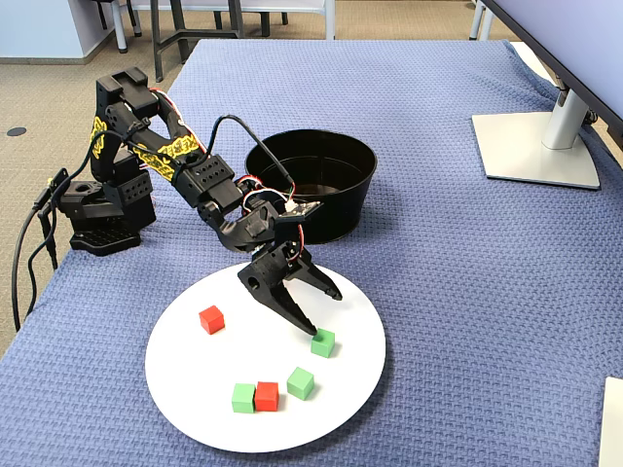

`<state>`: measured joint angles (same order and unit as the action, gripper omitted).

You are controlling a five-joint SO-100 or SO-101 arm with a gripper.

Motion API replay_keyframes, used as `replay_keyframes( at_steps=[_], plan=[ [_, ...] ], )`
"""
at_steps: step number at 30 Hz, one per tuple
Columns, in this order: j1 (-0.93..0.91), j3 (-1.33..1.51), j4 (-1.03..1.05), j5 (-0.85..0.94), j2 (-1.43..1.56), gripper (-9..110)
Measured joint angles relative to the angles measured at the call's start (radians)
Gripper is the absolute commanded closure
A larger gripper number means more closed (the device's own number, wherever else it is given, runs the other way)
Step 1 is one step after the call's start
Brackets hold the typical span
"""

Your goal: Pick up the green cubes from the white plate and place them in the black recipient

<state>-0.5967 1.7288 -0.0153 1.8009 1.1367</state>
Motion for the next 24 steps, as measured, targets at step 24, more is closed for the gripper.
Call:
replay_keyframes(
  at_steps=[24],
  plan=[
    [-0.037, -0.097, 0.032, 0.0, -0.071, 70]
  ],
)
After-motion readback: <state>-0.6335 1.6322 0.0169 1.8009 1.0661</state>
